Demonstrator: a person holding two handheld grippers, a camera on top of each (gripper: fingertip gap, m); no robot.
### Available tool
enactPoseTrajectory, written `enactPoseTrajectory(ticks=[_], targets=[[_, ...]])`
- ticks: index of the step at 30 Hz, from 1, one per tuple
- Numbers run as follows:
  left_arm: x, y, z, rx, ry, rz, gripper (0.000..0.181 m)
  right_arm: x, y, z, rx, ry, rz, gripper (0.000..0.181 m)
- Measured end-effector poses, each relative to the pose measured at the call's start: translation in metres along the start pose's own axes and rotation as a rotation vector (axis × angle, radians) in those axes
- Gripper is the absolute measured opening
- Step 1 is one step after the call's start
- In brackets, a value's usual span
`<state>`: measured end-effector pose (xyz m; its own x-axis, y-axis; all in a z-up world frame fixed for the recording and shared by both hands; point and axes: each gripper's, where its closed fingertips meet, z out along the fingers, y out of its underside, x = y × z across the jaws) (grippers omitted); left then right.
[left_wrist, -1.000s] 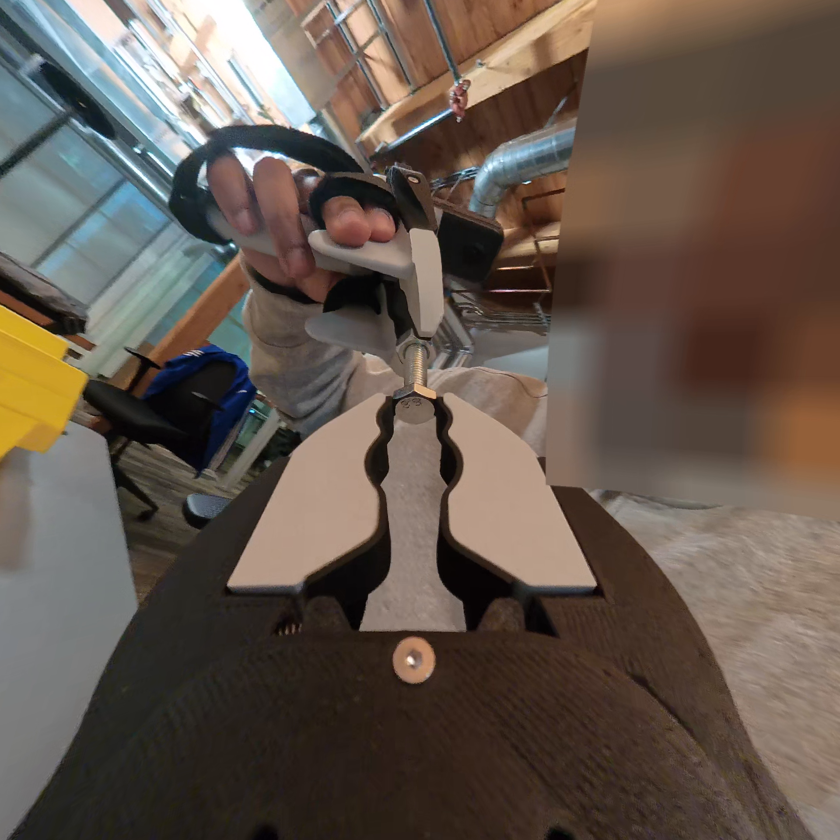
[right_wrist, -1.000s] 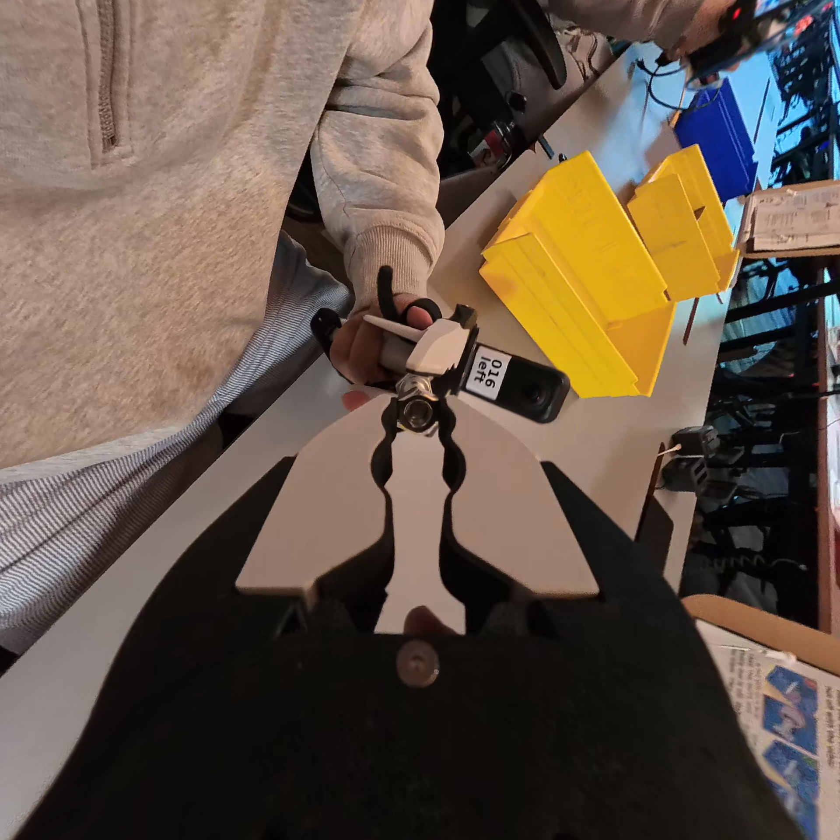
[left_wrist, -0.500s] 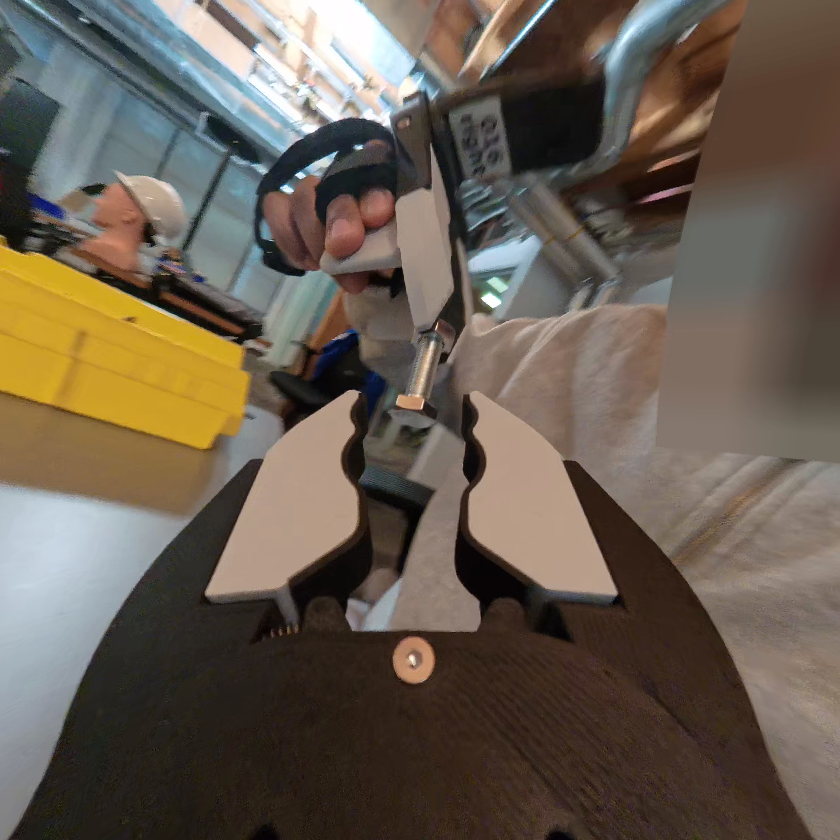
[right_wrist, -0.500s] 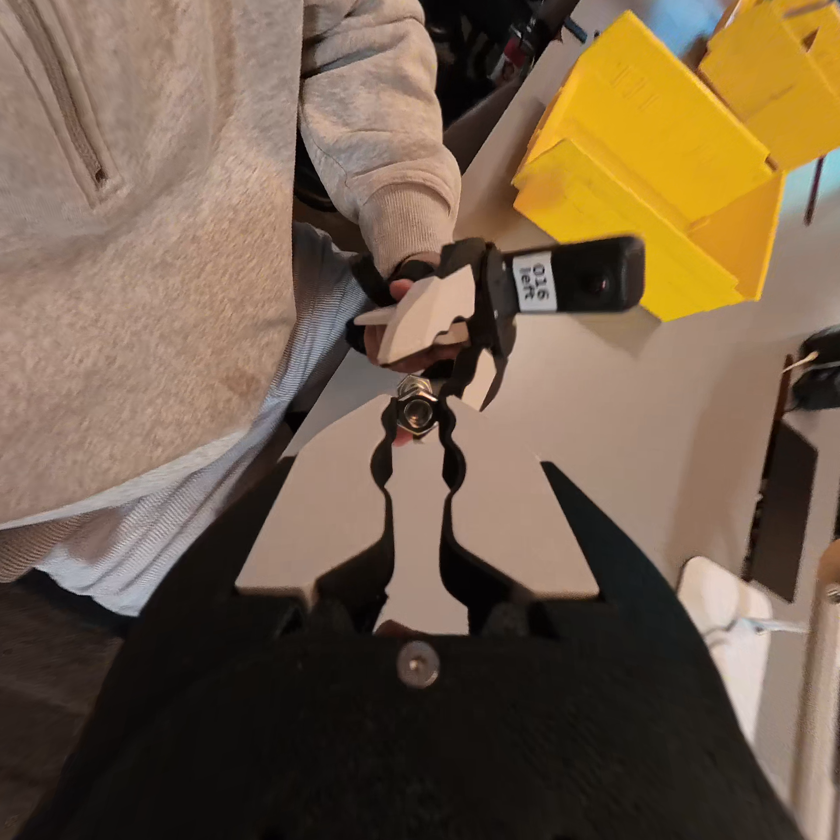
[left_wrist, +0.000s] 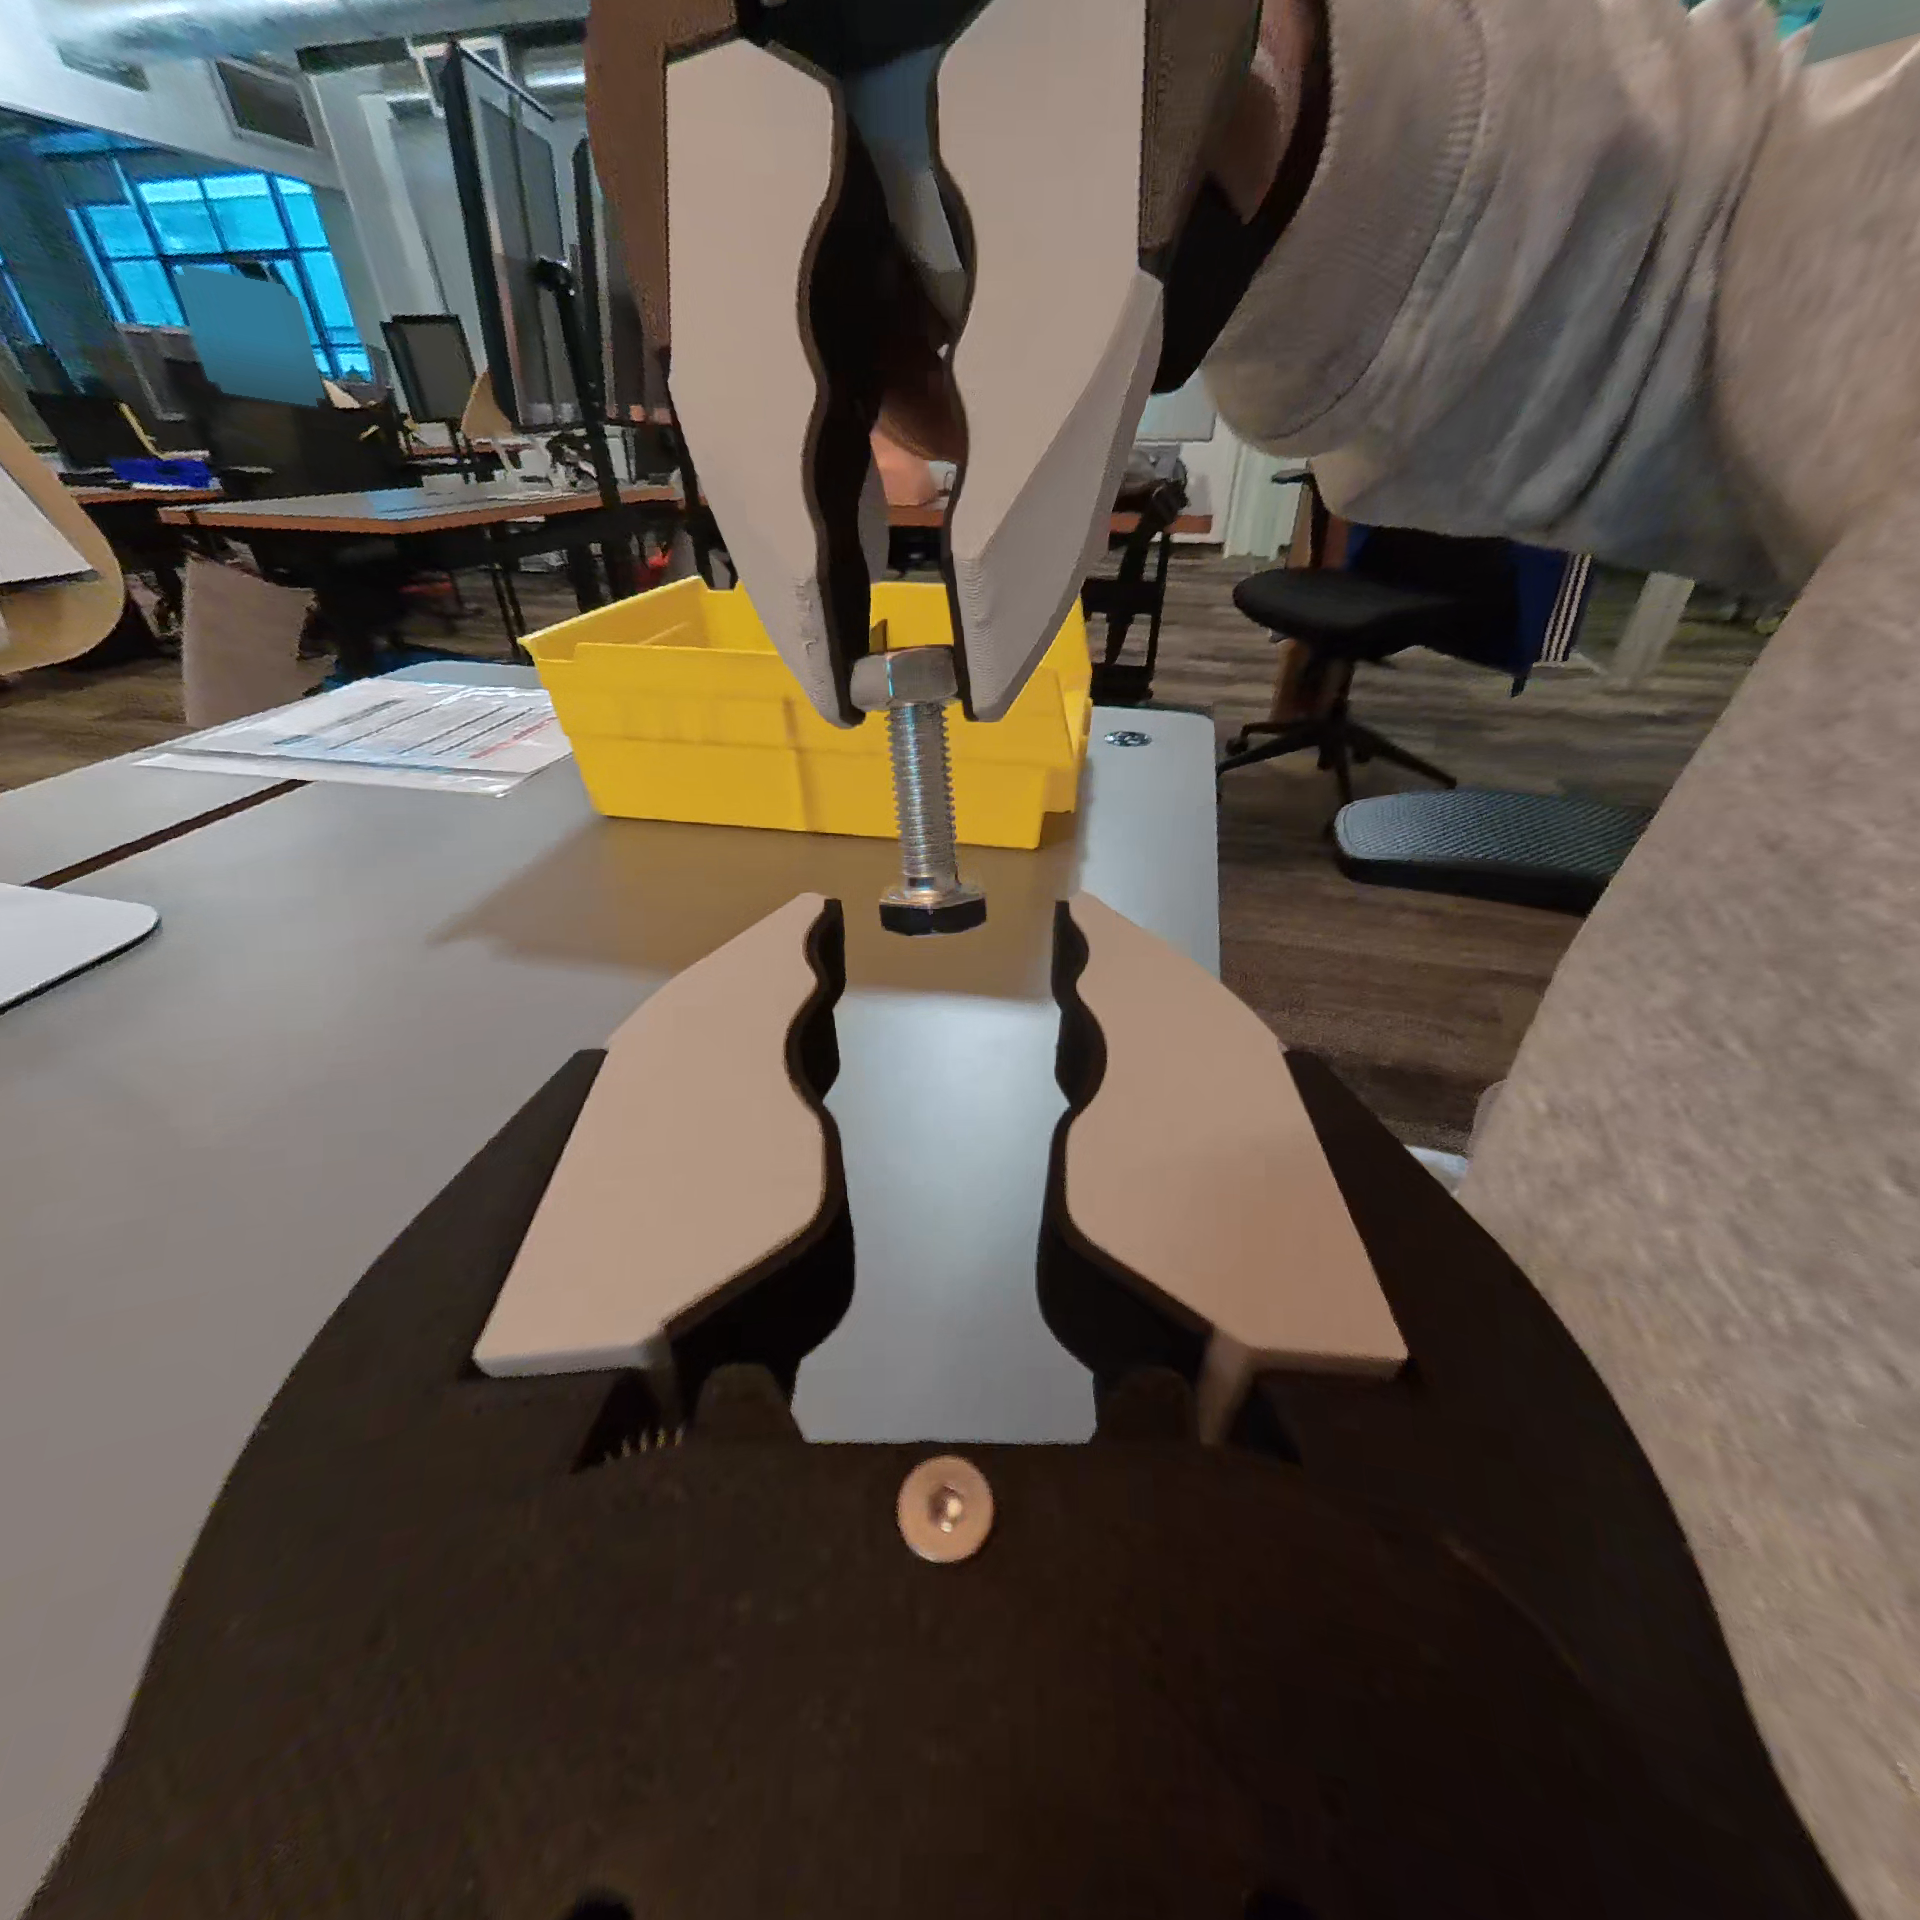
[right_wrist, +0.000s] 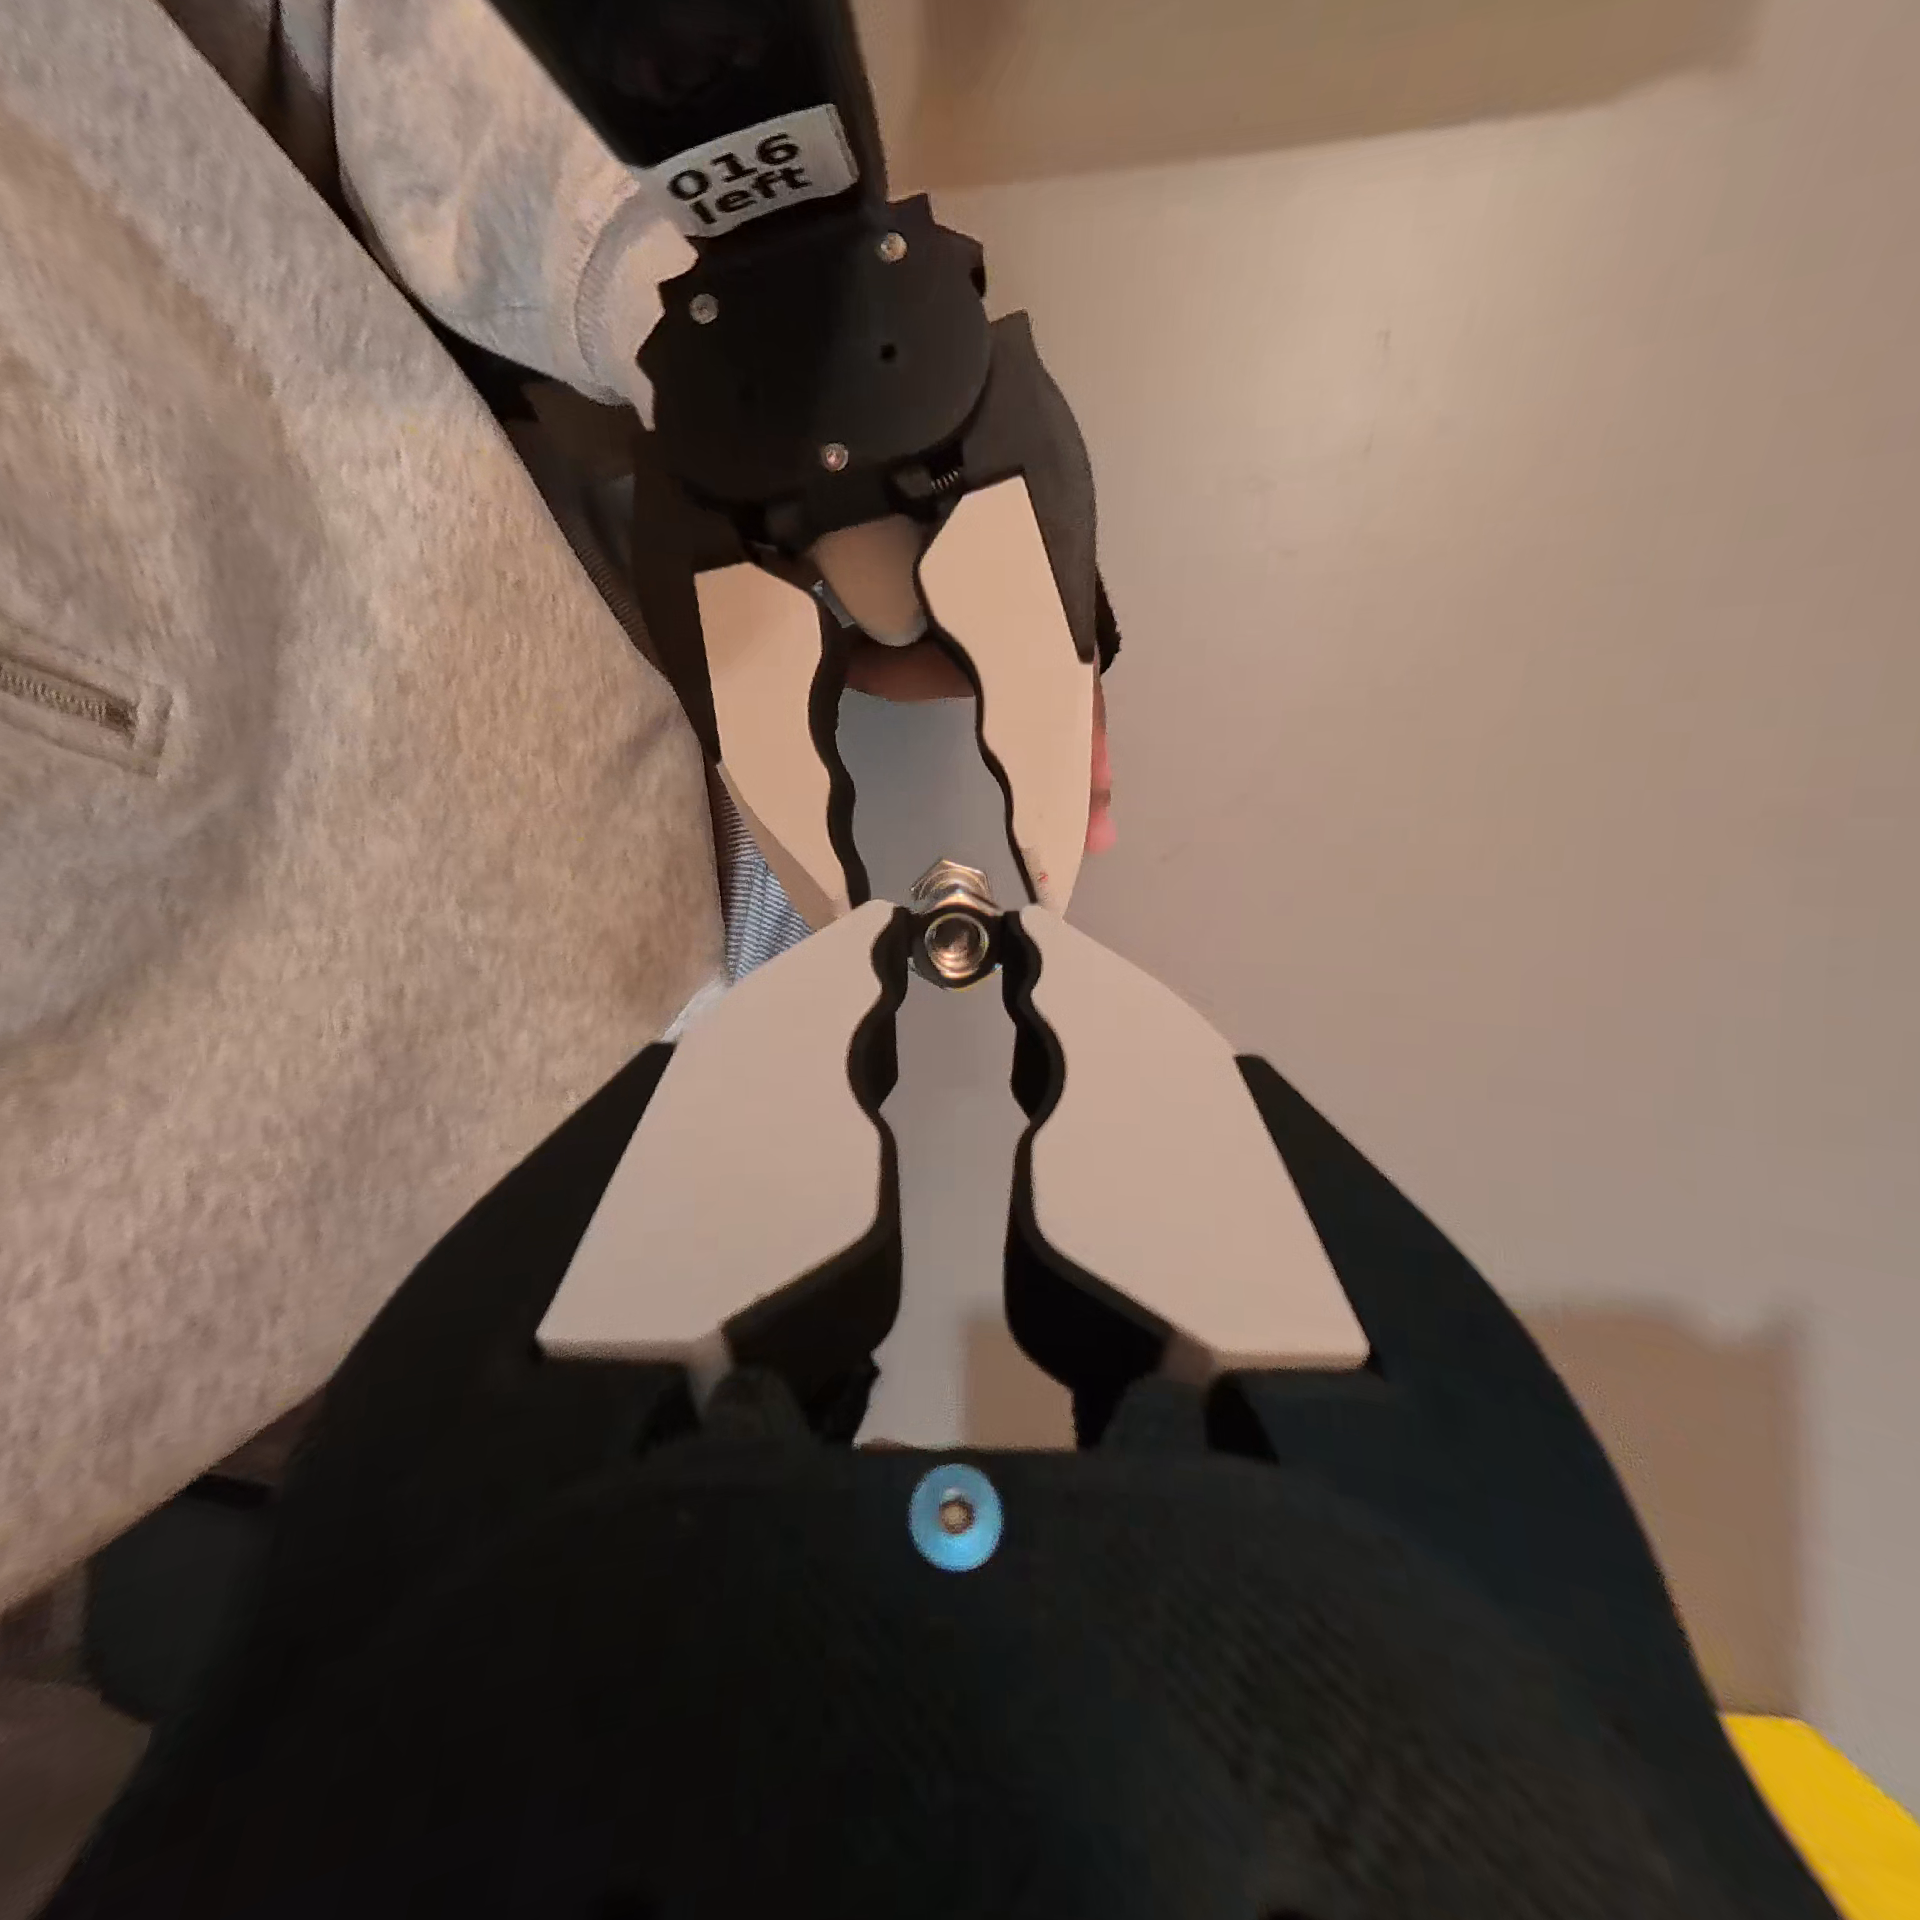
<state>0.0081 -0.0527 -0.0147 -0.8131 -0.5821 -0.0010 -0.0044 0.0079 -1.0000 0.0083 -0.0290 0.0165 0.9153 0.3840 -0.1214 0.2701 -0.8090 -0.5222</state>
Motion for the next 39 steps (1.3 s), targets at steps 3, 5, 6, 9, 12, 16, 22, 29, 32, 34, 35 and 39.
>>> enactPoseTrajectory(ticks=[3, 5, 6, 9, 12, 16, 22, 29, 32, 34, 35, 39], targets=[[-0.003, 0.0, 0.0, 0.0, -0.023, 0.006, 0.034, 0.002, 0.002, 0.003, -0.024, 0.015, 0.037, 0.018], [-0.003, -0.001, -0.001, 0.001, -0.025, 0.002, 0.033, 0.002, 0.003, 0.004, -0.034, 0.016, 0.043, 0.018], [-0.004, -0.002, -0.001, 0.003, -0.025, 0.002, 0.032, 0.002, 0.003, 0.005, -0.037, 0.016, 0.048, 0.018], [-0.004, -0.001, -0.001, 0.0, -0.026, -0.001, 0.027, 0.002, 0.002, 0.006, -0.038, 0.015, 0.057, 0.018], [-0.004, 0.0, 0.0, -0.005, -0.034, 0.007, 0.019, 0.002, 0.001, 0.007, -0.039, 0.012, 0.062, 0.018], [-0.003, 0.0, 0.0, -0.015, -0.019, 0.003, 0.018, -0.001, 0.001, 0.007, -0.052, 0.013, 0.037, 0.018], [0.018, -0.003, 0.0, -0.004, 0.146, -0.072, 0.018, -0.022, 0.001, 0.006, -0.031, -0.08, -0.137, 0.018], [0.04, 0.006, -0.001, -0.059, 0.329, -0.18, 0.018, -0.039, 0.014, 0.012, -0.028, -0.117, -0.471, 0.018], [0.05, 0.007, -0.002, -0.069, 0.386, -0.188, 0.018, -0.048, 0.016, 0.011, -0.015, -0.163, -0.501, 0.018], [0.058, 0.004, -0.006, -0.064, 0.464, -0.23, 0.018, -0.056, 0.017, 0.01, 0.027, -0.195, -0.58, 0.018], [0.063, 0.003, -0.009, -0.059, 0.508, -0.259, 0.018, -0.06, 0.016, 0.01, 0.05, -0.206, -0.625, 0.018], [0.072, 0.0, -0.015, -0.051, 0.608, -0.322, 0.018, -0.069, 0.016, 0.009, 0.088, -0.226, -0.699, 0.018]])
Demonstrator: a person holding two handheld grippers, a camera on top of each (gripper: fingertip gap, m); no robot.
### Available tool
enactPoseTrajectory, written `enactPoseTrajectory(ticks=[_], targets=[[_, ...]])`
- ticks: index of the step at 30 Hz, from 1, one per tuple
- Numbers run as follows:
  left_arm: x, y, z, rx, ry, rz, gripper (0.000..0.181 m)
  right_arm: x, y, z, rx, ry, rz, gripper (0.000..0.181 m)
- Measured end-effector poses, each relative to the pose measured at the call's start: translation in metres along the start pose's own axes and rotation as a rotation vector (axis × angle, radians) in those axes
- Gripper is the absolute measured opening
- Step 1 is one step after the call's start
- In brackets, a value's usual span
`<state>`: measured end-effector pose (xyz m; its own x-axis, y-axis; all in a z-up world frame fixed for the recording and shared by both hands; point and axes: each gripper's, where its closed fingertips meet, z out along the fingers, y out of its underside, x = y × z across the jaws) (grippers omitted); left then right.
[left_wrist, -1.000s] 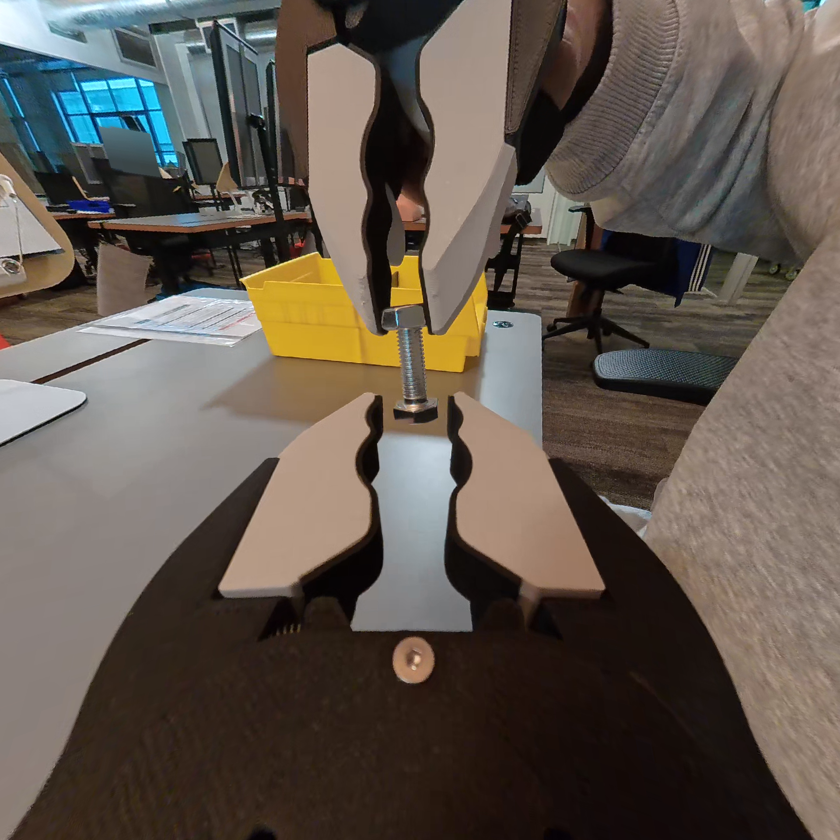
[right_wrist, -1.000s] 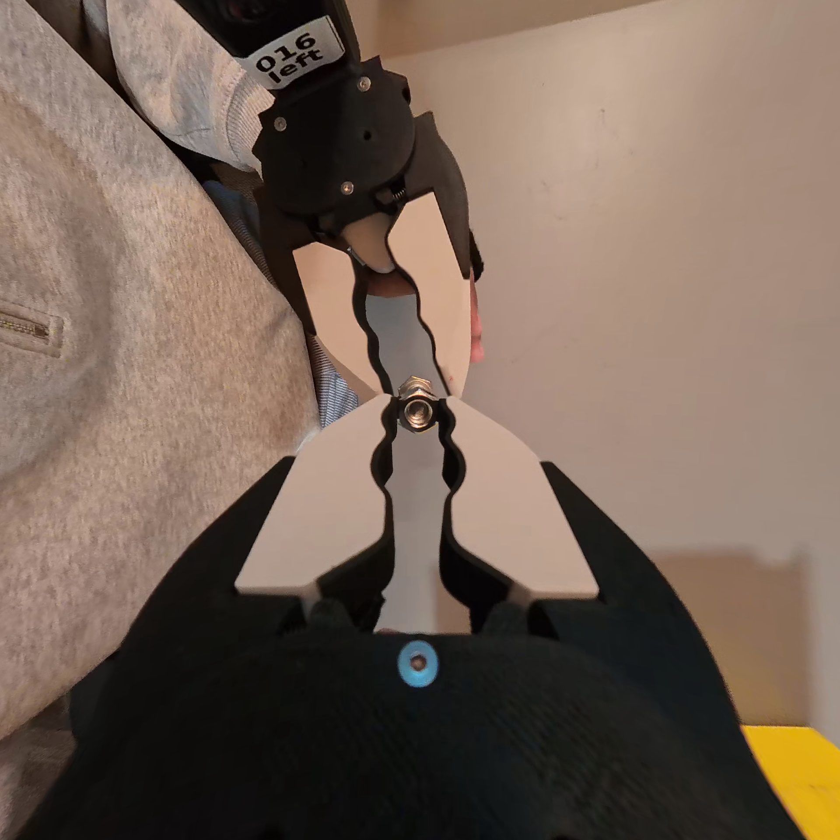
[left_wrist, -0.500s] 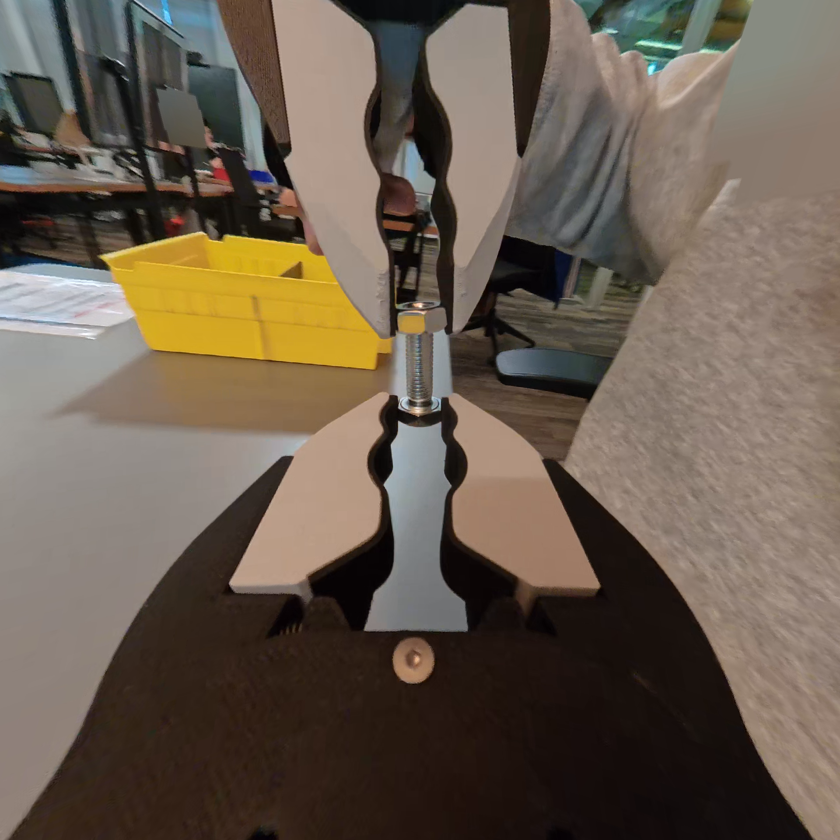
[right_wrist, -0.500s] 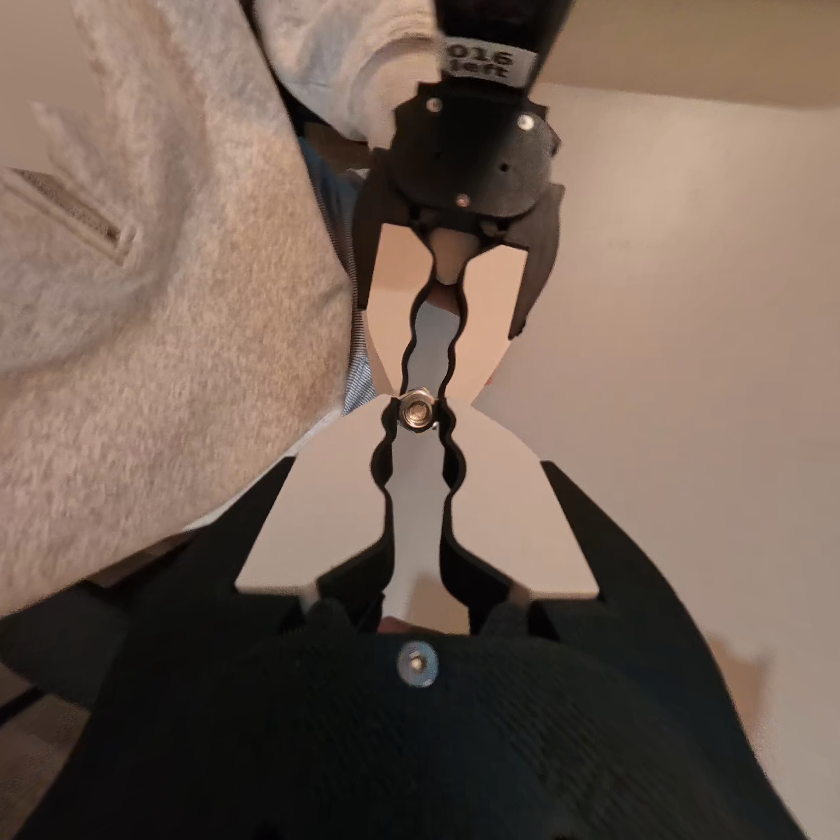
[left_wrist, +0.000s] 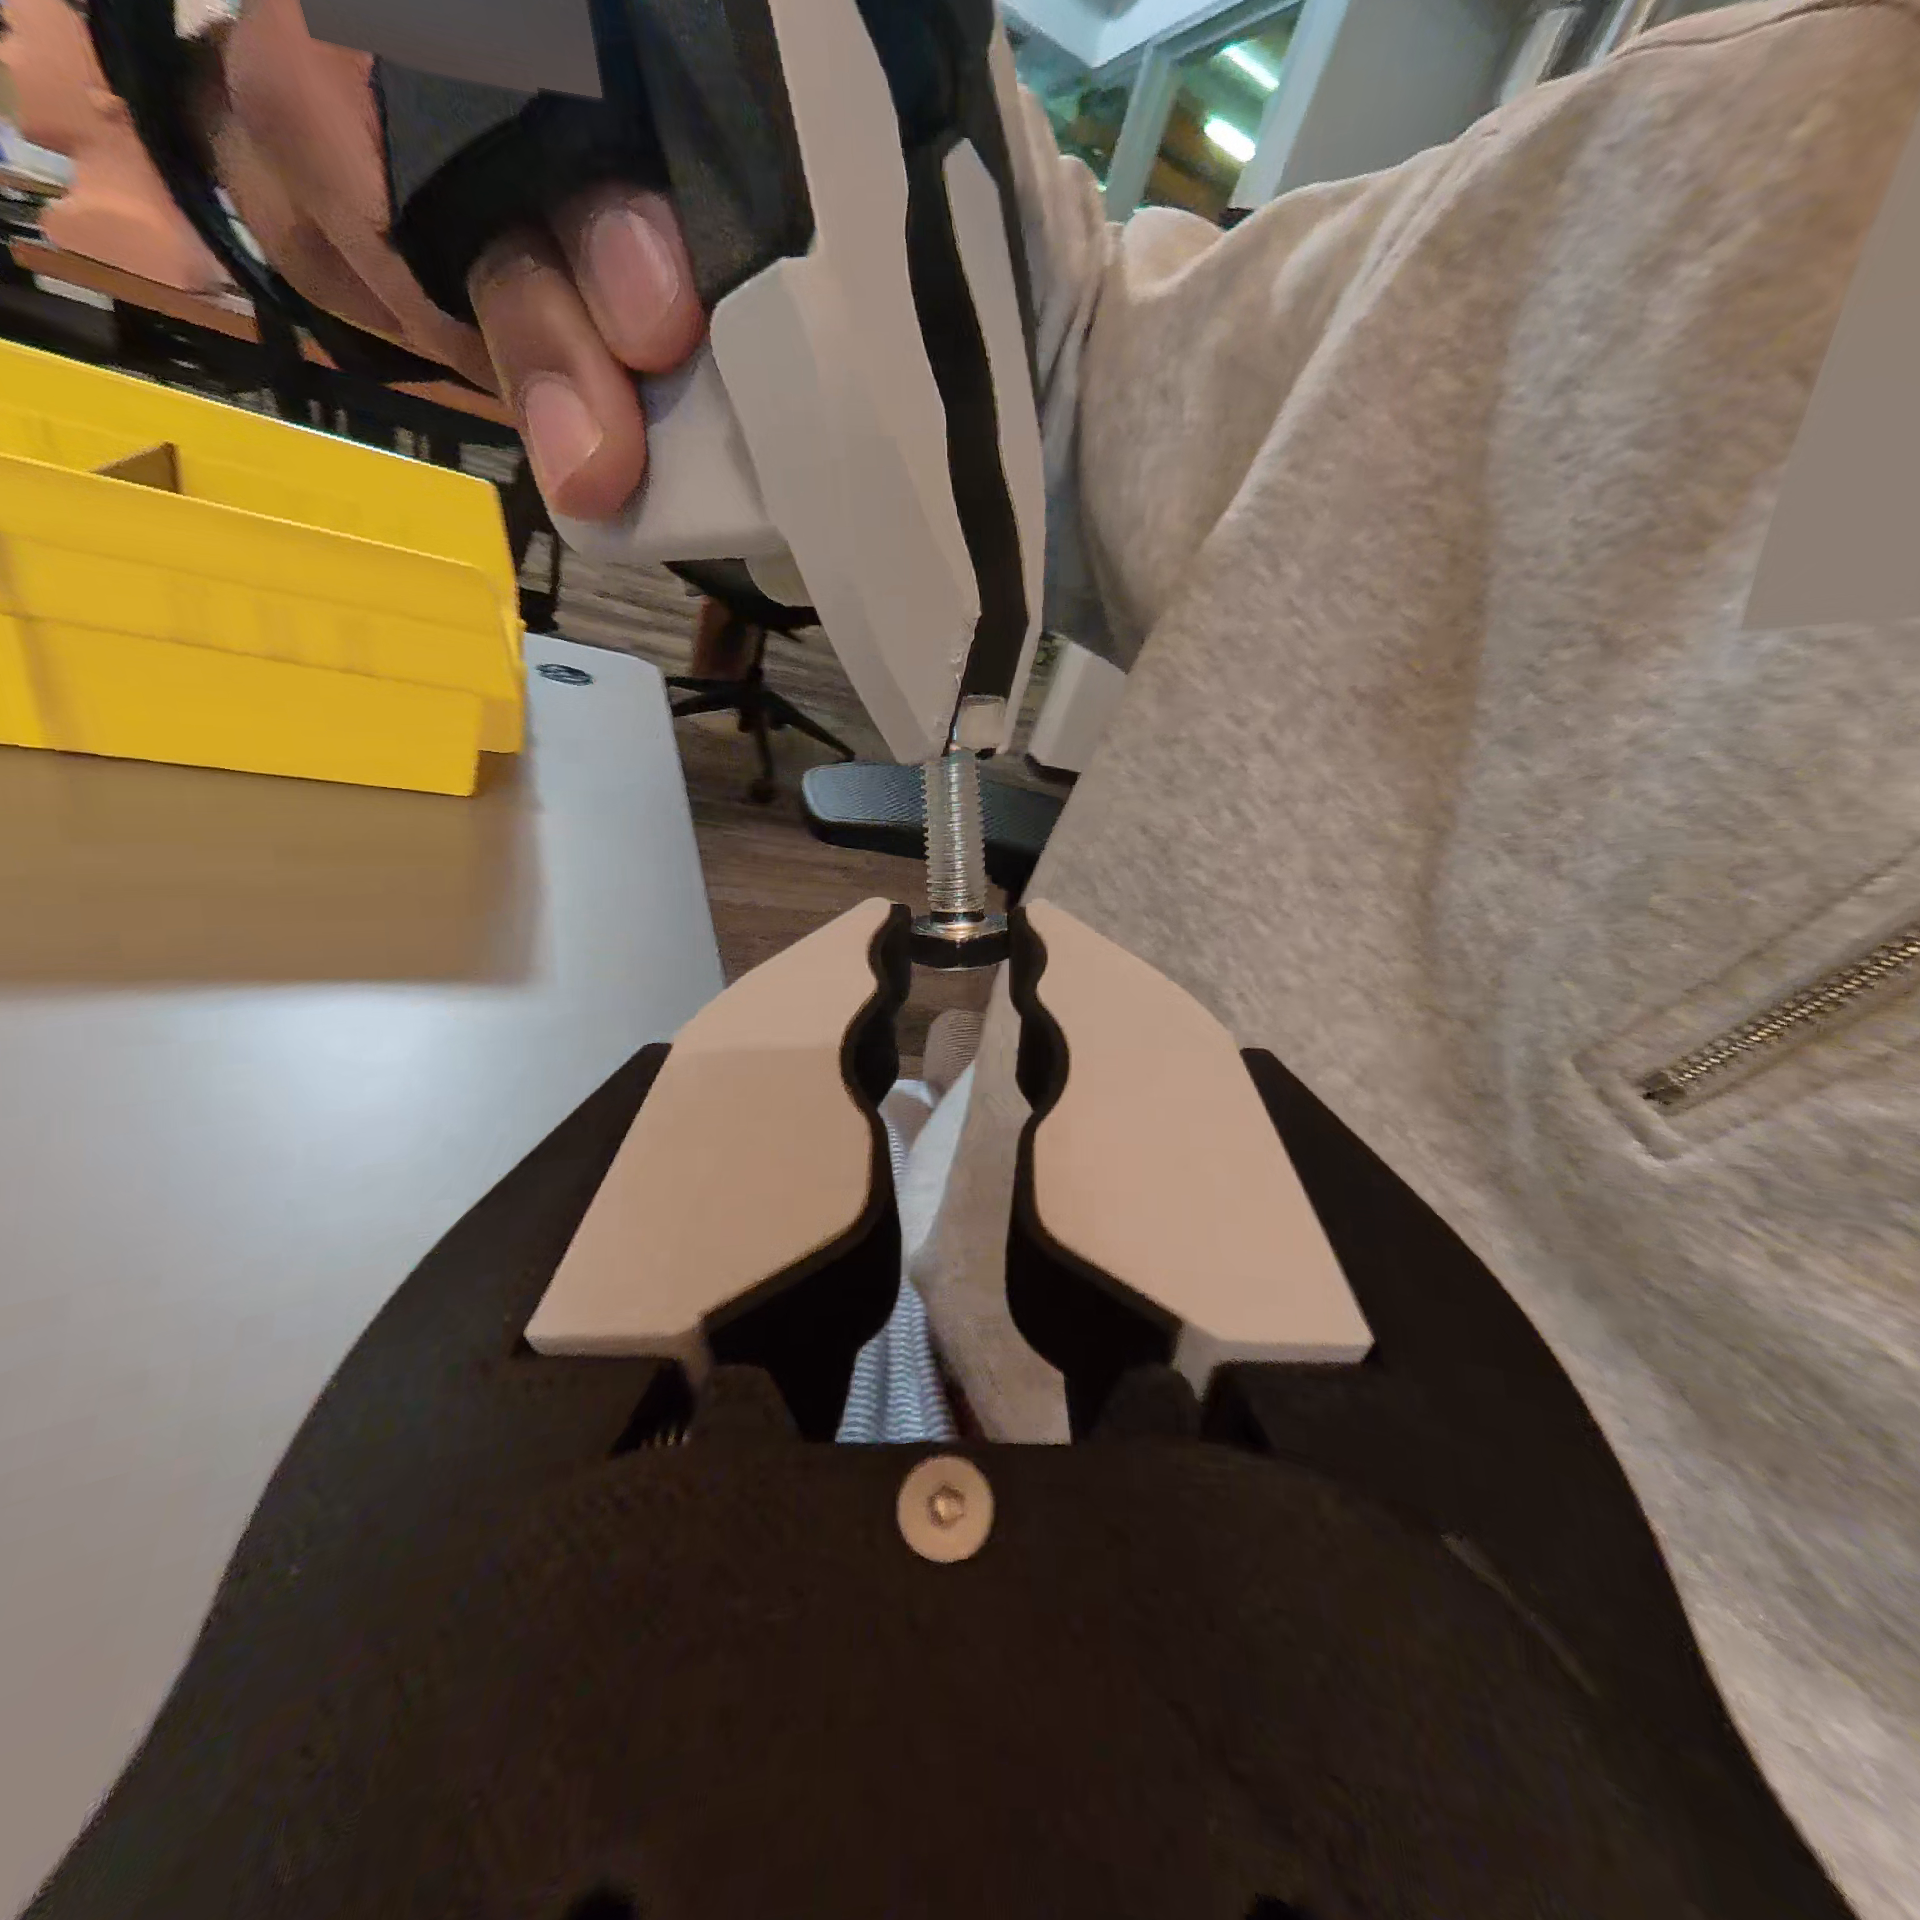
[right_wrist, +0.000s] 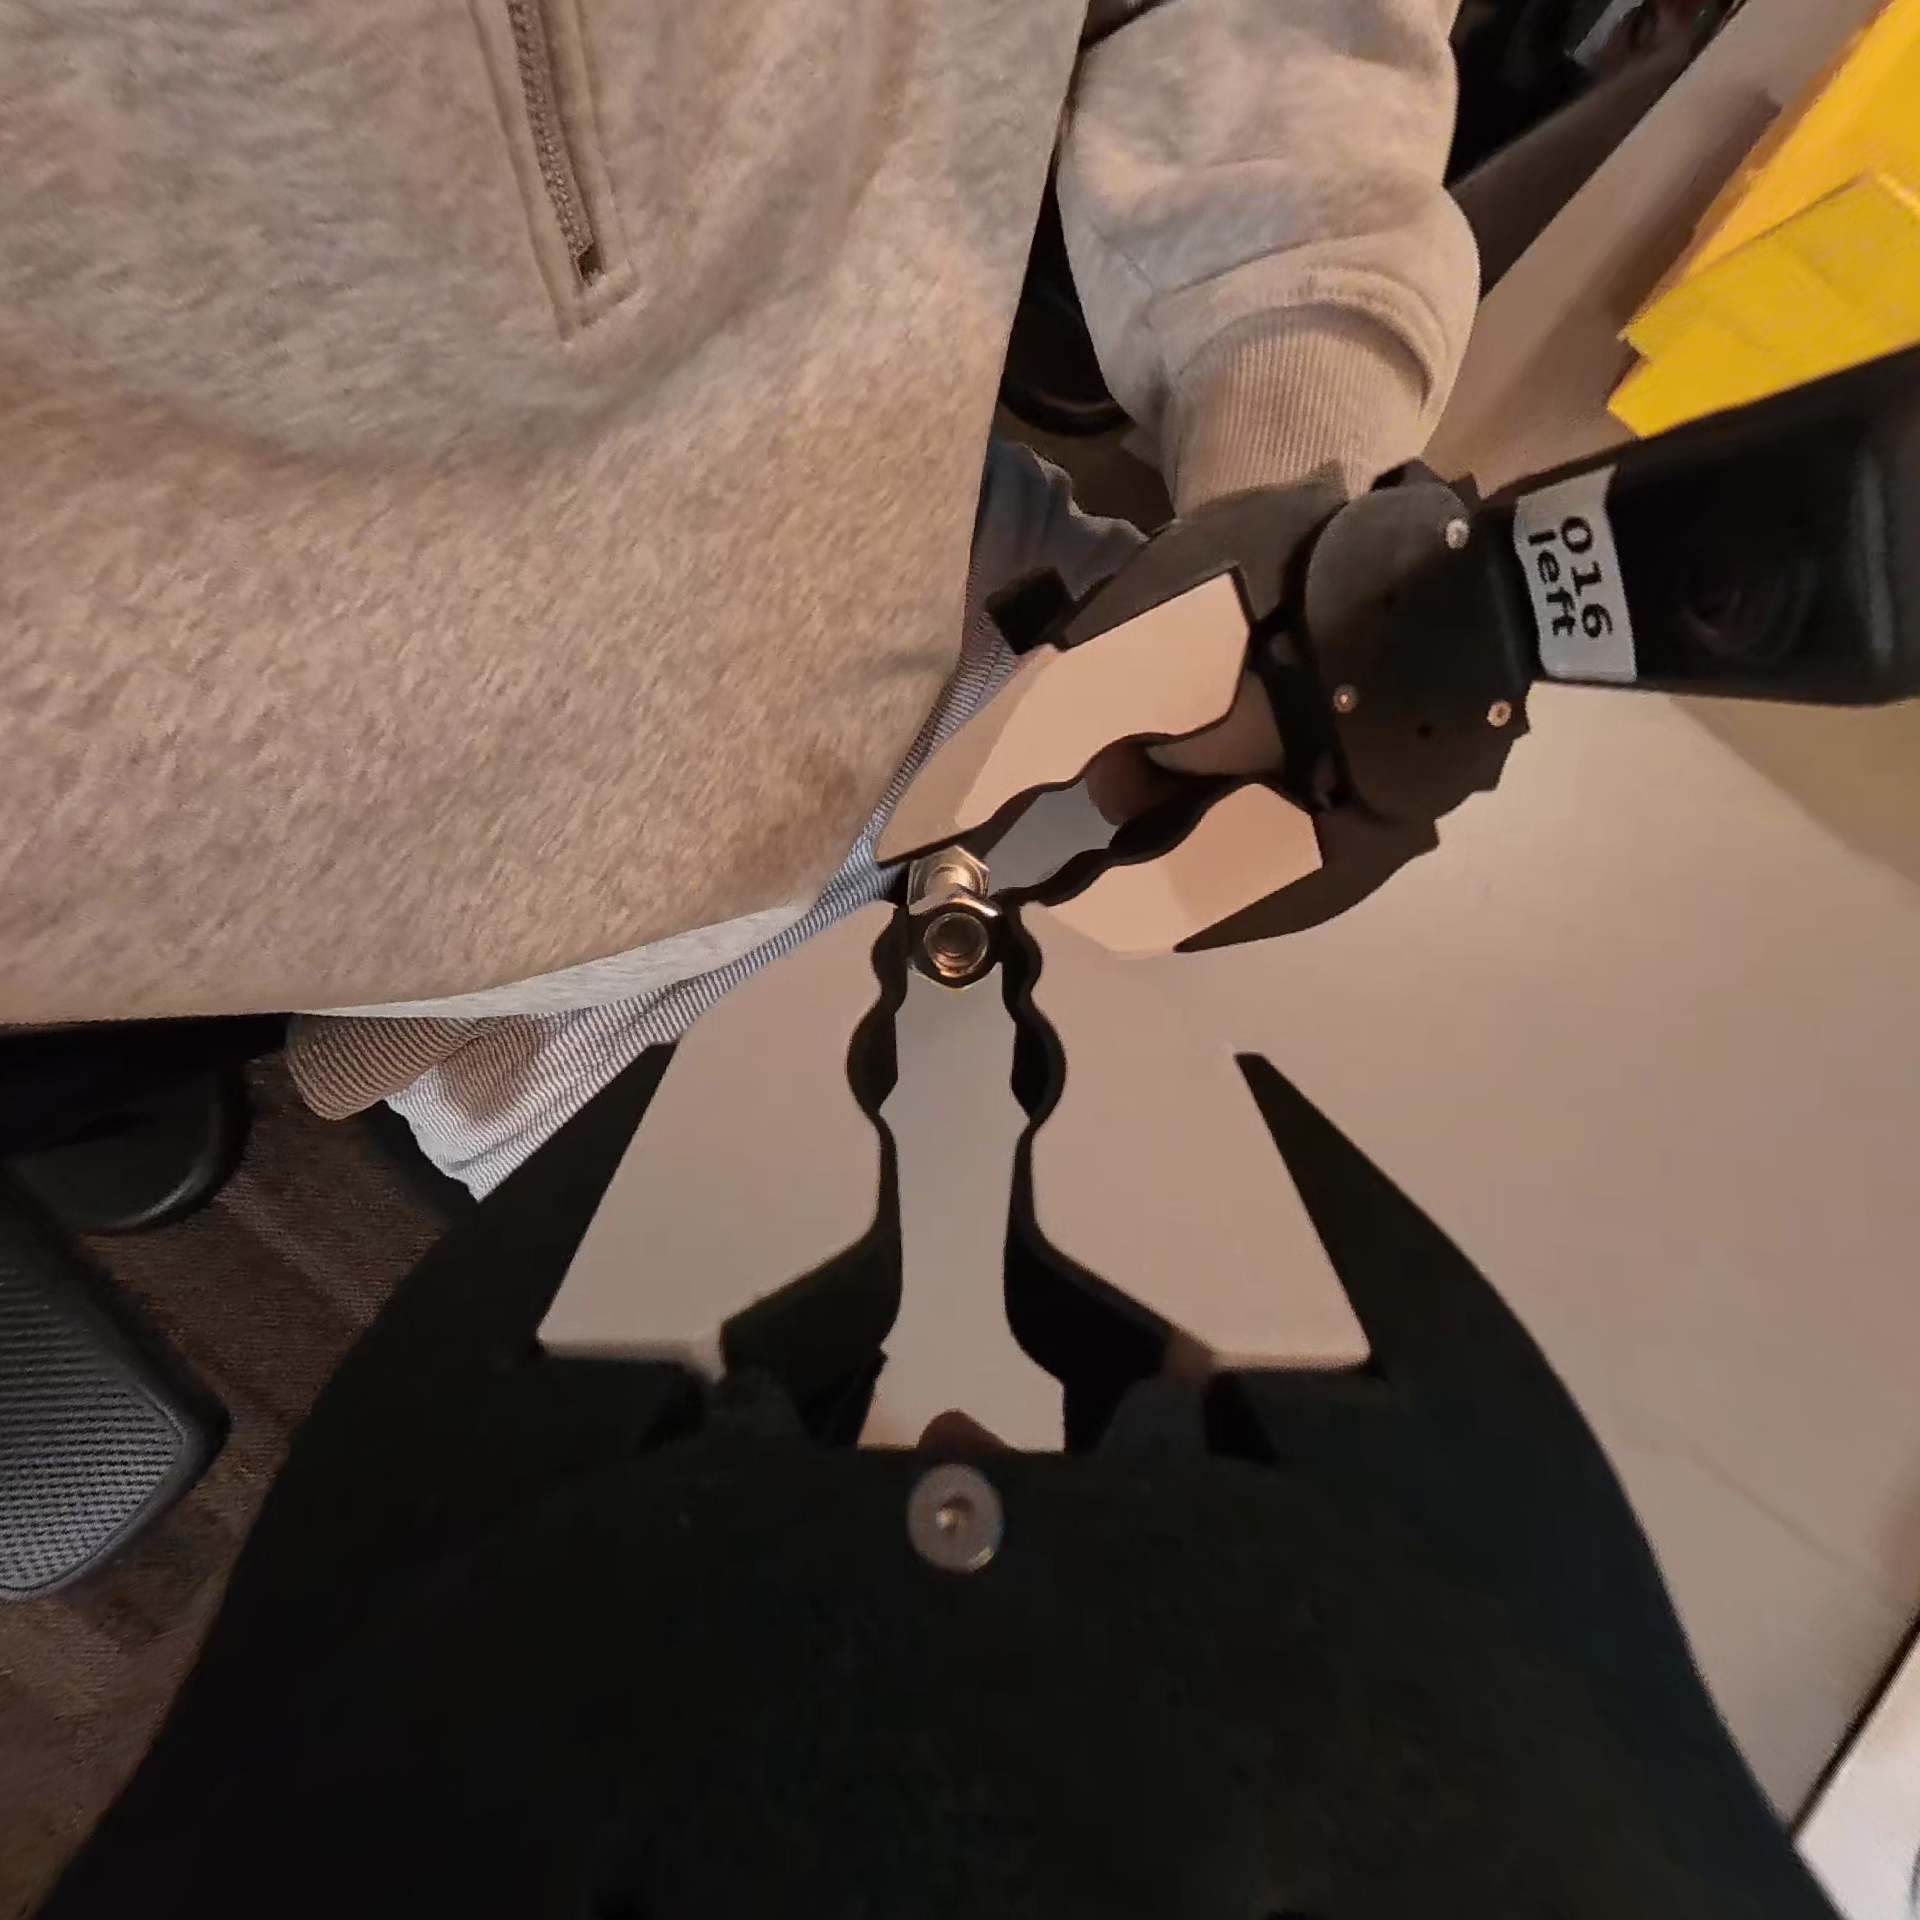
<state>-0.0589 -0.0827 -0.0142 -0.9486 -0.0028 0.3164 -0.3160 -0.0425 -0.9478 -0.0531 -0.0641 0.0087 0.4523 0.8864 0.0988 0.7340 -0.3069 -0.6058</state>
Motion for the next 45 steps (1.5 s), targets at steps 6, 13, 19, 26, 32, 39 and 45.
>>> enactPoseTrajectory(ticks=[6, 13, 19, 26, 32, 39, 45], targets=[[0.027, -0.016, -0.007, 0.103, 0.25, -0.18, 0.018, -0.002, -0.022, -0.007, 0.117, 0.019, -0.092, 0.018], [0.052, -0.028, -0.016, 0.183, 0.494, -0.327, 0.018, 0.014, -0.038, -0.026, 0.205, 0.153, -0.153, 0.018], [0.036, -0.02, -0.006, 0.139, 0.306, -0.197, 0.018, 0.035, -0.023, -0.063, 0.199, 0.358, 0.012, 0.018], [0.005, -0.017, -0.006, 0.115, 0.029, -0.027, 0.018, 0.031, 0.052, -0.168, 0.295, 0.813, 0.67, 0.018], [-0.016, -0.024, -0.015, 0.193, -0.059, -0.077, 0.018, -0.057, 0.179, -0.255, 0.387, 1.468, 0.979, 0.017], [-0.038, -0.03, -0.024, 0.267, -0.13, -0.157, 0.018, -0.126, 0.31, -0.223, 0.655, 1.477, 1.459, 0.018], [-0.05, -0.023, -0.027, 0.25, -0.178, -0.162, 0.018, -0.124, 0.338, -0.187, 0.496, 1.364, 1.567, 0.018]])
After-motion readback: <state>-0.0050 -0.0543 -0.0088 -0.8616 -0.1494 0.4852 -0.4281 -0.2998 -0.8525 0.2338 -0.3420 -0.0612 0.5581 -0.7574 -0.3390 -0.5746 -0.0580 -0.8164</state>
